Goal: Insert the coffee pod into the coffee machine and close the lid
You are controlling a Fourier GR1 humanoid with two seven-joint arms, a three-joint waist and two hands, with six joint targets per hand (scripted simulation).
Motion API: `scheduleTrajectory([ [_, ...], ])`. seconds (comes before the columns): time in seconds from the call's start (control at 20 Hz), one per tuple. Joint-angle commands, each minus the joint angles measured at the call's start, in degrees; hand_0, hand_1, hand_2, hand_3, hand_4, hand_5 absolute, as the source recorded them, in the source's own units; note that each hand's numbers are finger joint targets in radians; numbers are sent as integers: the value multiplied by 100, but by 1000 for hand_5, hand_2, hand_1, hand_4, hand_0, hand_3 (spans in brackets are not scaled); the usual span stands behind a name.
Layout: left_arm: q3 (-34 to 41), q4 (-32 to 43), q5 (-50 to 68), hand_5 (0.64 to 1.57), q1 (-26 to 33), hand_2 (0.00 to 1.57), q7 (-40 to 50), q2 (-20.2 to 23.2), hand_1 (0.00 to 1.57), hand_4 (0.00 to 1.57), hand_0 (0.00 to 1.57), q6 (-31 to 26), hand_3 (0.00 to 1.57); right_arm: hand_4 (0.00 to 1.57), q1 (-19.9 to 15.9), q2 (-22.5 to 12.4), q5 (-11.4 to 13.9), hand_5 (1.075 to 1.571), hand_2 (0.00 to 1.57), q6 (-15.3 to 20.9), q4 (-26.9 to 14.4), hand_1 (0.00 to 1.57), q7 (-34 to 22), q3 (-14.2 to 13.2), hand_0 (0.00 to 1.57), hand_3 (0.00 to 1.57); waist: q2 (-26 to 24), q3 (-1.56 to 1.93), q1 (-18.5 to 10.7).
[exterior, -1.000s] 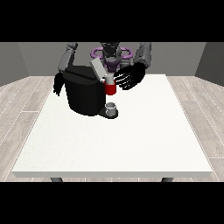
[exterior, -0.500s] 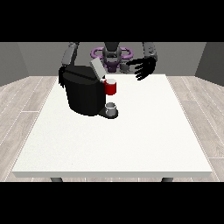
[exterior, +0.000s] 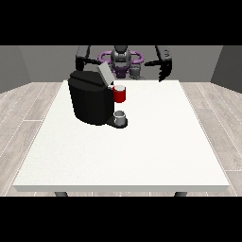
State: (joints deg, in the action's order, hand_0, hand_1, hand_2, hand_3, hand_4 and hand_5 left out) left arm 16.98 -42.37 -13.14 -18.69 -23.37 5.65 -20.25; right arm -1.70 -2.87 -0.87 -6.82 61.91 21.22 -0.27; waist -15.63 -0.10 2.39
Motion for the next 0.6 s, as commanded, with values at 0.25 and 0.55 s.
scheduleTrajectory([
  [0.25, 151, -93, 282, 1571, 710, 0, 258, 193, 0, 317, 0, -257, 0, 209, 12, 281, 356, 1571, 0, 675, 1831, 0, -870, 1298, 0, 0, -691, 7, 176],
  [0.55, 153, -472, 448, 1571, 1026, 0, -284, 320, 0, 217, 0, -281, 0, 338, -153, 282, 595, 1571, 0, 751, 3232, 0, -1514, 1375, 0, 0, -43, 8, 230],
])
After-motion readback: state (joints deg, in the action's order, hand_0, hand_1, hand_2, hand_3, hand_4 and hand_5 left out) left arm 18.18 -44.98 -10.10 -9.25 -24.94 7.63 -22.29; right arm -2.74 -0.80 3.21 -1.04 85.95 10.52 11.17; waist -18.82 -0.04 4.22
